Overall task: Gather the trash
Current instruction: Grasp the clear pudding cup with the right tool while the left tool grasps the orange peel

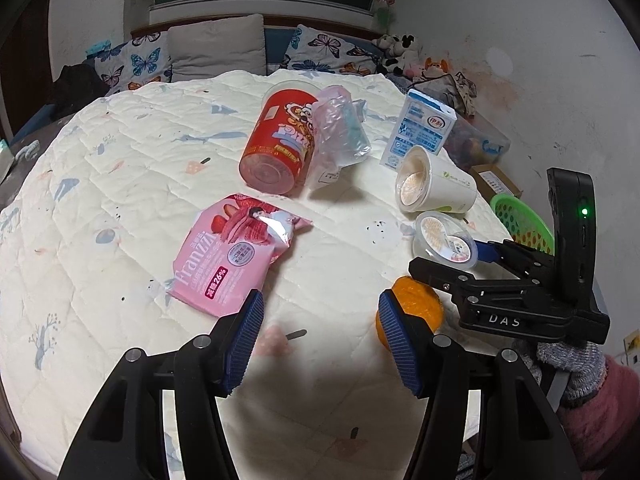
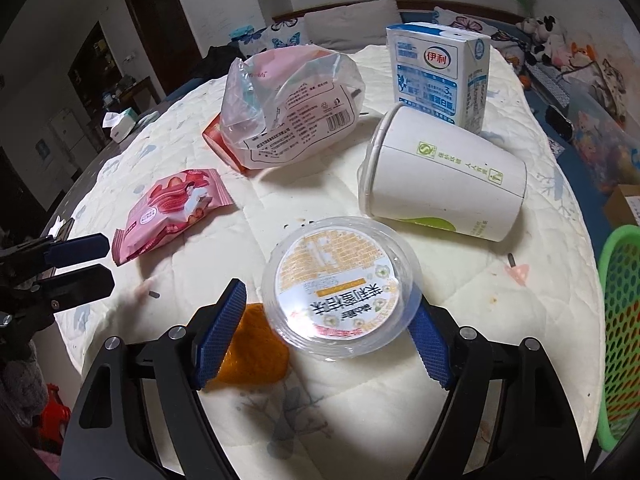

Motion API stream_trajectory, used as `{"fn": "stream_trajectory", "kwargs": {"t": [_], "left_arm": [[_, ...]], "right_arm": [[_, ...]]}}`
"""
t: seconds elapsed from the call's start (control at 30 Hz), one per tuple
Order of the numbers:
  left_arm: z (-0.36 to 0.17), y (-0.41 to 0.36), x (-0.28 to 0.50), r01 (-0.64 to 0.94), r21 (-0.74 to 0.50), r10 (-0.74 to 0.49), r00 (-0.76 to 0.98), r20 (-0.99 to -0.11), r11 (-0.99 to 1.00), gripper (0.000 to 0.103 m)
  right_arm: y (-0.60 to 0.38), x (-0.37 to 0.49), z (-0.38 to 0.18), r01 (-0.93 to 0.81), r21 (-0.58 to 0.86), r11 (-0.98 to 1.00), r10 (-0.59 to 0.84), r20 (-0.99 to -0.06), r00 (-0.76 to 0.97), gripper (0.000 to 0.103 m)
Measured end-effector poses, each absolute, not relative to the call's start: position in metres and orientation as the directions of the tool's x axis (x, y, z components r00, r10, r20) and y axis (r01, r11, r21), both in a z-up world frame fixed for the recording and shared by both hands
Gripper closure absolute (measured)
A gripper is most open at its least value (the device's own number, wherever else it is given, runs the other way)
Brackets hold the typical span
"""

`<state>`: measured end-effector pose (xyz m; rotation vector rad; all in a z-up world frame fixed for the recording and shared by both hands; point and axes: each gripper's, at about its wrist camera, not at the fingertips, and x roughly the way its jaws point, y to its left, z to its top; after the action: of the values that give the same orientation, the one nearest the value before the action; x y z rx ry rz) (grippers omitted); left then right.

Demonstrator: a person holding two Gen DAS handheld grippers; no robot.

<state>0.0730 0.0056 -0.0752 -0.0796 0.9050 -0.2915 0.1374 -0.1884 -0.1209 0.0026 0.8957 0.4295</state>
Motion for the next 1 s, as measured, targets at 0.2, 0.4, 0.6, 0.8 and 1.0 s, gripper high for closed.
{"fn": "stream_trajectory", "kwargs": {"t": [0.2, 0.4, 0.6, 0.8, 1.0], "left_arm": [[-0.077, -0.002, 0.072, 0.240, -0.191, -0.297, 0.571, -0.766, 0.952, 0.045], [-0.084, -0.022, 0.073, 0.294, -0.194, -0.330, 0.540, -0.775, 0.936, 0.045], [-0.095, -0.044, 0.080, 0.351, -0.200, -0.364, 0.500, -0.786, 0.915, 0.046], [-0.102, -0.062, 0.086, 0.387, -0.189, -0.372, 0.479, -0.795, 0.902, 0.046], [-0.108, -0.070, 0.089, 0.396, -0.192, -0.376, 0.465, -0.802, 0.898, 0.050]], "right_arm": [[-0.190, 0.136, -0.119, -0.359, 0.177, 0.916, 0.362, -0.752, 0.552, 0.038], [-0.208, 0.123, -0.107, -0.330, 0.187, 0.925, 0.356, -0.728, 0.586, 0.038], [-0.235, 0.109, -0.096, -0.279, 0.201, 0.939, 0.336, -0.708, 0.622, 0.038], [-0.257, 0.100, -0.092, -0.228, 0.210, 0.951, 0.309, -0.700, 0.644, 0.038], [-0.269, 0.097, -0.094, -0.196, 0.217, 0.956, 0.292, -0.701, 0.651, 0.038]]}}
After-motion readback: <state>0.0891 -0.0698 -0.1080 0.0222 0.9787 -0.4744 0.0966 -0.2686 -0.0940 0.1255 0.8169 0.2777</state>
